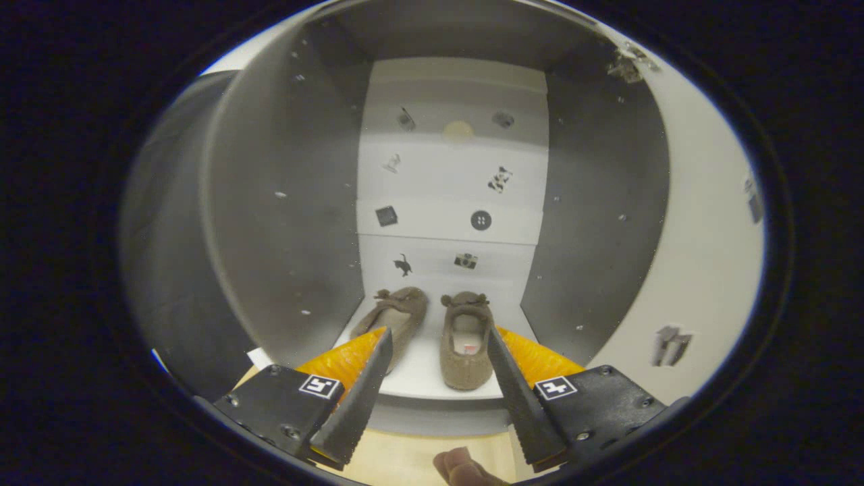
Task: Open the shoe cabinet door, grab the shoes and put them into the shoe cabinet, then close the shoe cabinet door.
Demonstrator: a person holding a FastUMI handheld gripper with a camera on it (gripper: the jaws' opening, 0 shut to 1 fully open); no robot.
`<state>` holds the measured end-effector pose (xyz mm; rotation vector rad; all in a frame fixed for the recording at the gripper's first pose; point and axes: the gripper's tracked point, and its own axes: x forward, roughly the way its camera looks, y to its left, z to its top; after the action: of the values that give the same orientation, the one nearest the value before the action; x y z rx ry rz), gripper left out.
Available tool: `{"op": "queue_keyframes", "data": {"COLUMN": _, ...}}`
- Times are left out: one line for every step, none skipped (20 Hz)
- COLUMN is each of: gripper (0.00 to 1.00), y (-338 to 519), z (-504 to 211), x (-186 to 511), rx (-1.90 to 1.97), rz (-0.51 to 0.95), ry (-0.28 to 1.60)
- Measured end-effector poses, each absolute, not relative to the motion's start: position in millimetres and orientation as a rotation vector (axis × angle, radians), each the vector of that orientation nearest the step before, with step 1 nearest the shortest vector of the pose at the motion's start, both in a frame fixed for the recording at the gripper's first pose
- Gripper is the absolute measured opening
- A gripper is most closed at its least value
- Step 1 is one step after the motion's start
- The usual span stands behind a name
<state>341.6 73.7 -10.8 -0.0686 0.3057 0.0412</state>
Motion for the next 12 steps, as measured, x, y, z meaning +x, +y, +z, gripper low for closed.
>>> {"op": "queue_keyframes", "data": {"gripper": 0.91, "y": 75, "z": 1, "x": 322, "rx": -0.08, "rz": 0.042, "ry": 0.286}}
{"op": "queue_keyframes", "data": {"gripper": 0.9, "y": 76, "z": 14, "x": 301, "rx": -0.096, "rz": 0.047, "ry": 0.264}}
{"op": "queue_keyframes", "data": {"gripper": 0.9, "y": 80, "z": 27, "x": 281, "rx": -0.111, "rz": 0.055, "ry": 0.24}}
{"op": "queue_keyframes", "data": {"gripper": 0.9, "y": 82, "z": 40, "x": 260, "rx": -0.124, "rz": 0.055, "ry": 0.219}}
{"op": "queue_keyframes", "data": {"gripper": 0.9, "y": 81, "z": 49, "x": 239, "rx": -0.128, "rz": 0.05, "ry": 0.208}}
{"op": "queue_keyframes", "data": {"gripper": 0.94, "y": 81, "z": 58, "x": 216, "rx": -0.127, "rz": 0.047, "ry": 0.2}}
{"op": "queue_keyframes", "data": {"gripper": 0.97, "y": 83, "z": 63, "x": 193, "rx": -0.127, "rz": 0.05, "ry": 0.203}}
{"op": "queue_keyframes", "data": {"gripper": 1.0, "y": 82, "z": 67, "x": 171, "rx": -0.133, "rz": 0.052, "ry": 0.216}}
{"op": "queue_keyframes", "data": {"gripper": 1.0, "y": 79, "z": 72, "x": 146, "rx": -0.124, "rz": 0.05, "ry": 0.219}}
{"op": "queue_keyframes", "data": {"gripper": 1.0, "y": 76, "z": 79, "x": 124, "rx": -0.11, "rz": 0.05, "ry": 0.218}}
{"op": "queue_keyframes", "data": {"gripper": 1.0, "y": 71, "z": 85, "x": 100, "rx": -0.103, "rz": 0.054, "ry": 0.218}}
{"op": "queue_keyframes", "data": {"gripper": 1.0, "y": 68, "z": 93, "x": 77, "rx": -0.099, "rz": 0.068, "ry": 0.211}}
